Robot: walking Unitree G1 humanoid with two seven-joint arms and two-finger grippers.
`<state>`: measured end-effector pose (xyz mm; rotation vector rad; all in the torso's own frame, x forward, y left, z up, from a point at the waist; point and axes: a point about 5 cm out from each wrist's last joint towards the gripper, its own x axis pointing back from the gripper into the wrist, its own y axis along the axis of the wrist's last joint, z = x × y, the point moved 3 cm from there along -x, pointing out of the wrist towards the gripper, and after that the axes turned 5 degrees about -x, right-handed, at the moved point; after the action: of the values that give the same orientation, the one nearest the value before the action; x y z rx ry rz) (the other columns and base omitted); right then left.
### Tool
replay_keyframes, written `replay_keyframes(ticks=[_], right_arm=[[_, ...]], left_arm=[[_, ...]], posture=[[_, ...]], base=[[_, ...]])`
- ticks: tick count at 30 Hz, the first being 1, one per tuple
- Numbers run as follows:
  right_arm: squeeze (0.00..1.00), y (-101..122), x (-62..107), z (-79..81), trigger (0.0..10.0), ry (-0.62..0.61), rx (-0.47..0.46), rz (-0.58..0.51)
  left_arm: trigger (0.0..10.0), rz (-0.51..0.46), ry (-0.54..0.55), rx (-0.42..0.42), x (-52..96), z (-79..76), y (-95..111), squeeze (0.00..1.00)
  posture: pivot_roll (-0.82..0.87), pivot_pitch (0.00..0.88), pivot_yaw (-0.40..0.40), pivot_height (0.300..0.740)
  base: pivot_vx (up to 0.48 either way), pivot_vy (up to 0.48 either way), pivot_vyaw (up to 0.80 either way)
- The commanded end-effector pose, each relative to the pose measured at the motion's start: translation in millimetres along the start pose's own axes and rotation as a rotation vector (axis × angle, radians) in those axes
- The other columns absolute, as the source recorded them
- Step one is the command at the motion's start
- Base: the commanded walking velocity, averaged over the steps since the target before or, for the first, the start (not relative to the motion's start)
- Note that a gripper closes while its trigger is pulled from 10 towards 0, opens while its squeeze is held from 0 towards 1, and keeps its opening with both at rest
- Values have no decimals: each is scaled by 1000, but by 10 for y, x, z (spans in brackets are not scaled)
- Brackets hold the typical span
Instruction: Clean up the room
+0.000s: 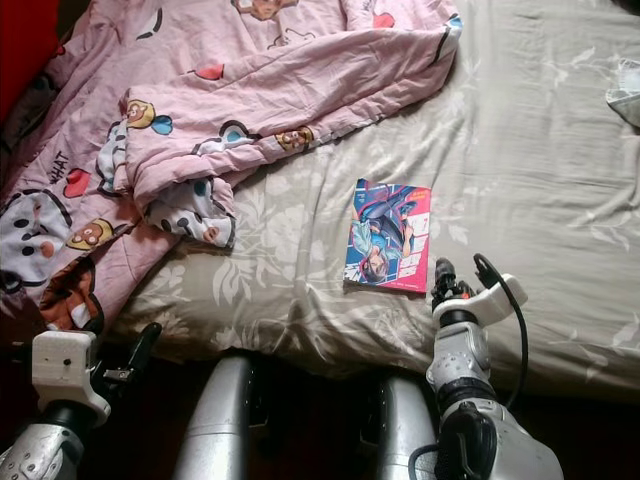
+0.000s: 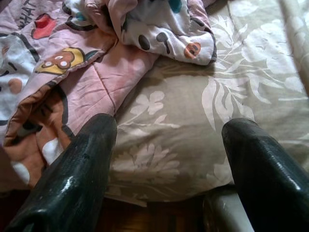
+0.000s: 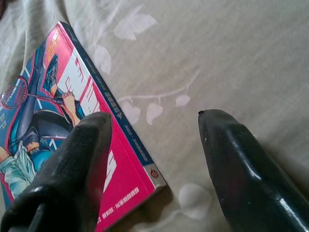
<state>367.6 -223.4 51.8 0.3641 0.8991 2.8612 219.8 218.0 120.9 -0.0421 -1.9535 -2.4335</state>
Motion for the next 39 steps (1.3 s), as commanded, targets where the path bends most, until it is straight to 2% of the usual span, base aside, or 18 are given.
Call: replay_keyframes(ticks=[1,3,6,10,15,21,25,34,39], right_arm=[[0,-160,90,-153,10000,-14,-44,66],[0,-193,92,-120,10000,16,-46,82],[0,-277,85,45,10000,129,-57,117],[0,-296,82,116,10000,178,-68,124],[0,-312,115,24,10000,146,-86,120],[0,-310,133,-8,10000,148,-95,114],[0,-224,129,-52,10000,131,-132,64],[0,-187,155,-178,10000,68,-172,37],[0,-240,178,-206,10000,61,-162,62]], left_arm=[[10000,46,11,-2,86,59,-62,0],[10000,47,13,-4,101,65,-53,0],[10000,52,21,-3,127,74,-46,0],[10000,64,22,-3,164,69,-53,0],[10000,80,22,-5,228,77,-60,0],[10000,88,31,-9,271,103,-56,0],[10000,98,31,-9,311,96,-65,0],[10000,107,27,-8,350,80,-53,0],[10000,113,27,-9,367,81,-54,0]], posture=[[286,552,104,632],[287,558,103,632],[290,565,102,632],[292,570,101,632],[298,587,104,632],[305,601,107,632],[305,610,108,632],[312,624,111,632],[314,624,111,632]], base=[[0,0,0],[0,0,0],[0,0,0],[0,0,0],[0,0,0],[0,0,0],[0,0,0],[0,0,0],[0,0,0]])
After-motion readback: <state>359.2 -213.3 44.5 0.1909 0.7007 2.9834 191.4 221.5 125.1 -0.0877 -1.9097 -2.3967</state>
